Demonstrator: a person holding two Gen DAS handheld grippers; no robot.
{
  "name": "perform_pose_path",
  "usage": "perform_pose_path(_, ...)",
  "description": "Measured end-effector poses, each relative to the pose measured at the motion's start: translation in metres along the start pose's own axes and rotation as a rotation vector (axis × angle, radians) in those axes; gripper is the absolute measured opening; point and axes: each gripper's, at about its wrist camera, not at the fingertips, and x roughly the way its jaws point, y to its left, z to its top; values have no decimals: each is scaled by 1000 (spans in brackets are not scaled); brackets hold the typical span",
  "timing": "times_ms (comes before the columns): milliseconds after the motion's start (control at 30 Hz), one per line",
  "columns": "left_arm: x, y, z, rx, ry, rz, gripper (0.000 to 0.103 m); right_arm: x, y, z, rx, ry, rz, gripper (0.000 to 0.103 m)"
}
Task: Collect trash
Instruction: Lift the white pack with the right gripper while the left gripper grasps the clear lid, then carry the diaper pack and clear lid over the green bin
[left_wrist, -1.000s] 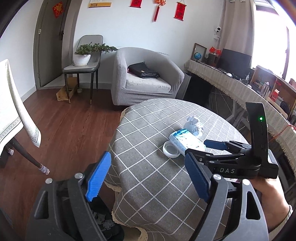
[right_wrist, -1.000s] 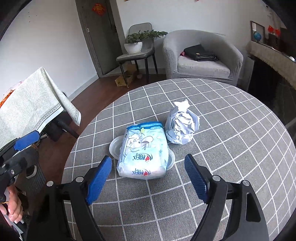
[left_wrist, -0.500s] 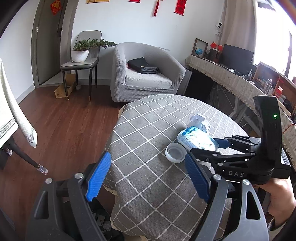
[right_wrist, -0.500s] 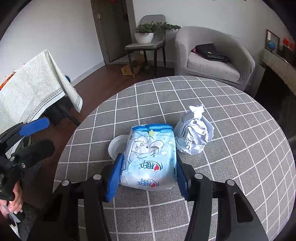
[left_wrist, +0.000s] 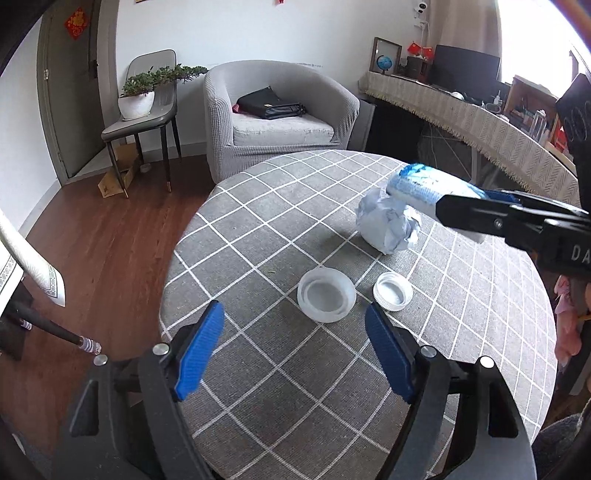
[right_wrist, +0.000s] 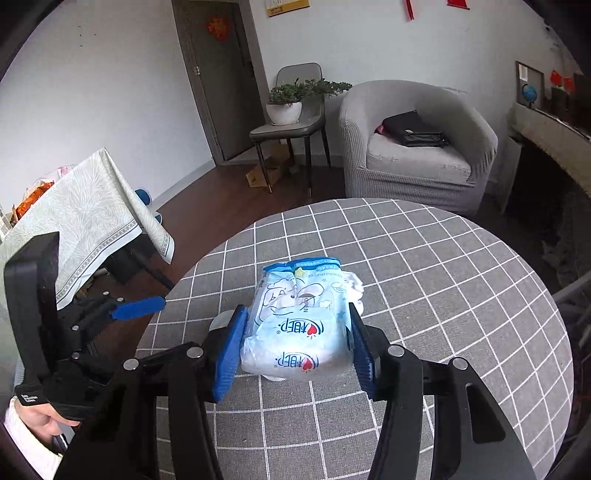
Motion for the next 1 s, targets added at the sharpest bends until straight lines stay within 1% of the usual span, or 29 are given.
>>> perform_pose_path(267, 21, -11, 3, 31, 52, 17, 70, -11, -21, 7, 12, -32, -8, 53)
perform_pose_path(367, 28, -13, 3, 43, 63, 35, 69, -15, -27, 7, 23, -41, -3, 53)
perform_pose_path(400, 29, -13, 3, 48, 64, 46, 67, -15, -27, 7, 23, -41, -3, 53)
perform_pose_path(433, 30, -15, 4, 54, 61, 58, 65, -17, -28, 7, 25, -44, -1, 53)
perform_pose_path(533, 30, -17, 4, 60, 55, 56, 59, -18, -30, 7, 29, -44, 6, 53)
perform_pose_path(667, 31, -19, 5, 59, 49, 59, 56, -18, -29, 5, 26, -38, 14, 53)
perform_pose_path(700, 31, -19, 5, 59, 47, 57, 52, -17, -30, 6, 26, -36, 15, 53)
perform_pose_path(767, 31, -19, 5, 58, 42, 56, 50, -16, -28, 6, 27, -34, 21, 53)
perform_pose_path(833, 32, -20, 5, 63, 31, 54, 42, -15, -26, 5, 25, -31, 24, 53)
perform_pose_path(1000, 28, -22, 2, 53, 21, 53, 42, -7, -22, 4, 22, -10, 24, 53)
